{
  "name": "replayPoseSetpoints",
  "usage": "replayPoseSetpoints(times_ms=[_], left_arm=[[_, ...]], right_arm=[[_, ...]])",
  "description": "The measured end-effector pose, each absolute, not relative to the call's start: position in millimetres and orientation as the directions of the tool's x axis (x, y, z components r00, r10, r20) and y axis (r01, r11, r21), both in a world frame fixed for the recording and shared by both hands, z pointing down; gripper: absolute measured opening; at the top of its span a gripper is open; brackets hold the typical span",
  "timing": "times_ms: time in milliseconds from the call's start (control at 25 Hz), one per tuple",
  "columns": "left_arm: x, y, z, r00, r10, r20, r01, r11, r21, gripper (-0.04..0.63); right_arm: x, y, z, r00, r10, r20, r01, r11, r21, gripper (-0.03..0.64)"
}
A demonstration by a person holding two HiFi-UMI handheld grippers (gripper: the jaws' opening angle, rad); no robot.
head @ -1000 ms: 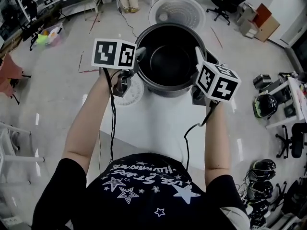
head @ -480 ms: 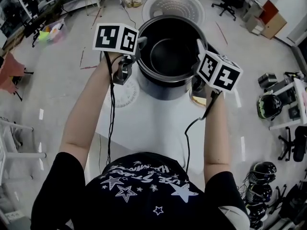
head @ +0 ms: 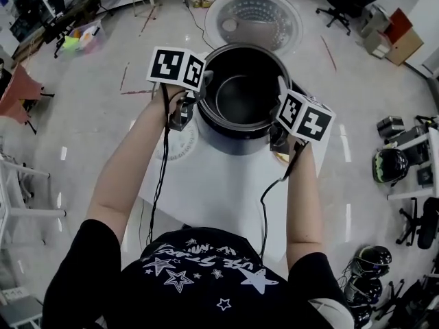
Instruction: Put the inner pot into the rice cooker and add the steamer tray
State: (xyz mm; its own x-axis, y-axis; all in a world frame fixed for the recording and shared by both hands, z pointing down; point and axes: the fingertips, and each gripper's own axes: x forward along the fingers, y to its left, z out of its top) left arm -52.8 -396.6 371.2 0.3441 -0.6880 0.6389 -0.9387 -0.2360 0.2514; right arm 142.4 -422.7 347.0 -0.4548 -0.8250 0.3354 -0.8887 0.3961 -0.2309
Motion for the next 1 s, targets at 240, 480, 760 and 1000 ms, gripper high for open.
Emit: replayPoseSetpoints(times_ms=[240, 480, 760, 1000], left_arm=[[-56, -403, 404, 0.321, -0.644, 0.695, -0.947, -0.216, 0.237, 0.069], [-66, -404, 424, 0.293, -0.624, 0.725, -0.956, -0.194, 0.22, 0.058], [-71, -409, 440, 0.246, -0.618, 0.747, -0.969, -0.176, 0.173, 0.06], [-73, -412, 437, 0.222, -0.668, 0.71, -0.974, -0.187, 0.129, 0.083]], right_arm=[[135, -433, 381, -0.463, -0.783, 0.415, -0.883, 0.448, -0.14, 0.097], [123, -432, 401, -0.456, -0.756, 0.47, -0.869, 0.492, -0.053, 0.095], [118, -435, 423, -0.408, -0.739, 0.536, -0.86, 0.508, 0.046, 0.131], [116, -436, 435, -0.417, -0.728, 0.544, -0.855, 0.517, 0.036, 0.166]])
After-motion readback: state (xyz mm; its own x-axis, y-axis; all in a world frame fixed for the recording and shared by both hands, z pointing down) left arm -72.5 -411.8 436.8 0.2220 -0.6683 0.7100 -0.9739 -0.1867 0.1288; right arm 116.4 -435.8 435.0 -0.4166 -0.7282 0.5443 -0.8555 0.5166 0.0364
